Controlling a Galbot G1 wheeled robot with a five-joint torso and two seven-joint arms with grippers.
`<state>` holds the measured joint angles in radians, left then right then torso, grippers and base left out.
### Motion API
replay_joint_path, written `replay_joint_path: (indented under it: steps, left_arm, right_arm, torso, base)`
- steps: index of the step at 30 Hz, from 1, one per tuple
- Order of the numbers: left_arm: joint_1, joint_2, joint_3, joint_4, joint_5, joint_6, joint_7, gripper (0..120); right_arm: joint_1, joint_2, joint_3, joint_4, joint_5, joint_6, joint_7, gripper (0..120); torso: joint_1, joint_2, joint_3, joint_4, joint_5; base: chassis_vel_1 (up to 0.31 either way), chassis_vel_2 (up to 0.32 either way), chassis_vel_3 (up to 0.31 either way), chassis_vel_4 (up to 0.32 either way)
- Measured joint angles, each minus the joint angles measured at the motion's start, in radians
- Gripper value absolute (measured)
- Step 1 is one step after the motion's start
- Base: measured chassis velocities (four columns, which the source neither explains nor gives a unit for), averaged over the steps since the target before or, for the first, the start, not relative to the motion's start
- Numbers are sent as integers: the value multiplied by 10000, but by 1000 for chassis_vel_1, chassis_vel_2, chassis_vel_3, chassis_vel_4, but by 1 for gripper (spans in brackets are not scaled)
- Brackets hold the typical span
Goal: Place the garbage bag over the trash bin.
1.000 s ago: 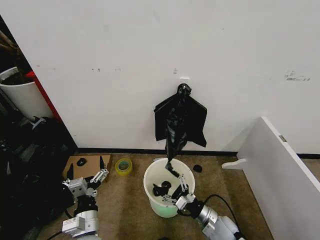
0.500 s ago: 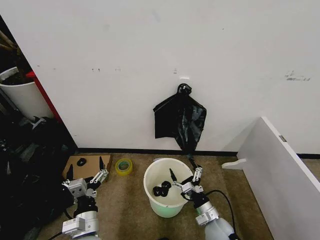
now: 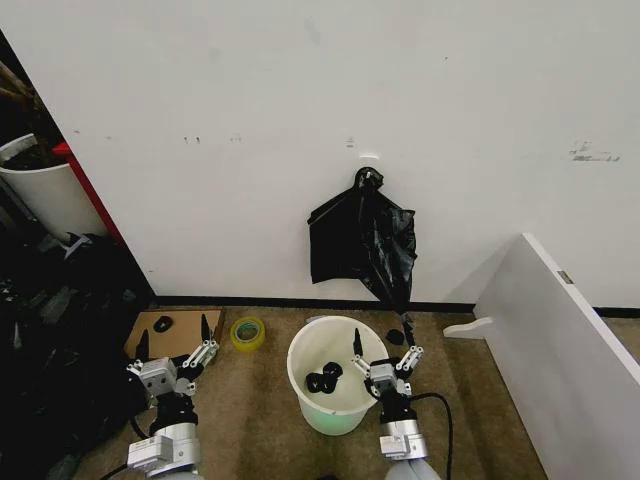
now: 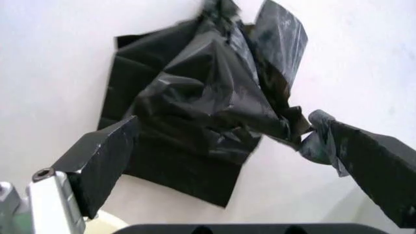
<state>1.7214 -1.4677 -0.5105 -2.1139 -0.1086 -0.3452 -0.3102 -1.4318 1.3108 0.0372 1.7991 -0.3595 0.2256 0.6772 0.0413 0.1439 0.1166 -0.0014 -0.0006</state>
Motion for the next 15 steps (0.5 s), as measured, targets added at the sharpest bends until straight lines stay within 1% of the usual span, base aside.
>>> replay_joint_path:
  steps: [3, 5, 6, 7, 10, 12, 13, 15]
  left_arm:
    - [-9, 46, -28, -5, -44, -2, -3, 100]
    - [-29, 72, -35, -5, -83, -2, -4, 100]
    - [-53, 76, -32, 11, -97, -3, -5, 100]
    - [-53, 76, -32, 11, -97, -3, -5, 100]
    - [-140, 47, 28, 115, -101, -3, -6, 100]
    - [-192, -1, 105, 193, -96, -3, -4, 100]
    - [-218, -26, 146, 246, -84, -3, -2, 100]
    - [-232, -40, 170, 281, -73, -3, 1, 100]
  right_arm:
    - [-115, -385, -383, 737, 1696, -602, -70, 100]
    - [-280, -798, -745, 1311, 2959, -1186, -157, 100]
    - [-405, -1062, -960, 1718, 3859, -1652, -159, 100]
    - [-405, -1062, -960, 1718, 3859, -1652, -159, 100]
    - [-678, -1539, -1234, 2529, 5559, -2664, -68, 100]
    - [-783, -1694, -1254, 2861, 6192, -3046, 62, 100]
    - [-806, -1738, -1232, 2989, 6486, -3225, 155, 100]
    - [-804, -1751, -1197, 3029, 6620, -3294, 219, 100]
  torso:
    - [0, 0, 0, -1, 1]
    - [0, 0, 0, 0, 2]
    - [0, 0, 0, 0, 3]
    - [0, 0, 0, 0, 3]
    - [0, 1, 0, -1, 1]
    - [0, 1, 0, -2, 1]
    - [0, 0, 0, -2, 2]
    - [0, 0, 0, -1, 2]
  base:
    - [0, 0, 0, 0]
    - [0, 0, 0, 0]
    - [0, 0, 0, 0]
    - [0, 0, 0, 0]
    - [0, 0, 0, 0]
    - [0, 0, 0, 0]
    - [0, 0, 0, 0]
    - [0, 0, 0, 0]
